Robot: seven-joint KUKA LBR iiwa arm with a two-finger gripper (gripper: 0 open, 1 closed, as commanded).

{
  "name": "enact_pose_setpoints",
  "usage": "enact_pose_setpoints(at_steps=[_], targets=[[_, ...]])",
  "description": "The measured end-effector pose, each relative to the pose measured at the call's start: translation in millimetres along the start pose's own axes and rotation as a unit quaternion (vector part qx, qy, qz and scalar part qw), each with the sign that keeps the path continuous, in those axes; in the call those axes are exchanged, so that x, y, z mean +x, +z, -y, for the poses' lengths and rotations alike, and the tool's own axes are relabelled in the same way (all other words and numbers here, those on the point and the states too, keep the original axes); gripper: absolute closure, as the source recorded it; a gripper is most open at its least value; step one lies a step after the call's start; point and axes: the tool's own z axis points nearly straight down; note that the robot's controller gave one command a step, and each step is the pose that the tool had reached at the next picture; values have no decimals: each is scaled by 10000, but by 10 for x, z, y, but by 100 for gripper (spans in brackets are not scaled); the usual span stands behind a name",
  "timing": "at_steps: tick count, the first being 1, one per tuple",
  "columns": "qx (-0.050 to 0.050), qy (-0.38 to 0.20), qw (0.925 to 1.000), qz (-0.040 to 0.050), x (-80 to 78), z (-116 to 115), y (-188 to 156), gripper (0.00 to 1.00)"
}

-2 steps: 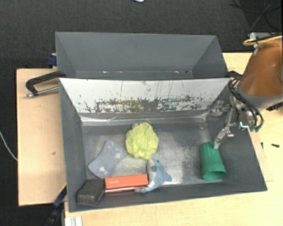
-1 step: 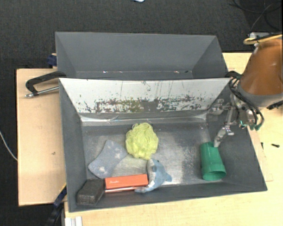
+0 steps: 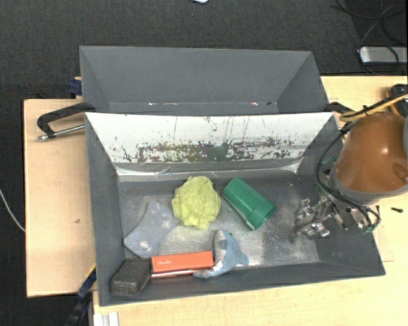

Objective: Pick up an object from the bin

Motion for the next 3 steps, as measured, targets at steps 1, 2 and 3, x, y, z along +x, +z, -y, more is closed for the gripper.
enact_pose_setpoints(at_steps=[1, 2, 3], targets=[[1, -2, 10000, 1, 0, 0, 0, 100], [35, -2239, 9746, 55, -943, 75, -446, 0], [16, -2227, 9749, 30, -921, 74, -427, 0]])
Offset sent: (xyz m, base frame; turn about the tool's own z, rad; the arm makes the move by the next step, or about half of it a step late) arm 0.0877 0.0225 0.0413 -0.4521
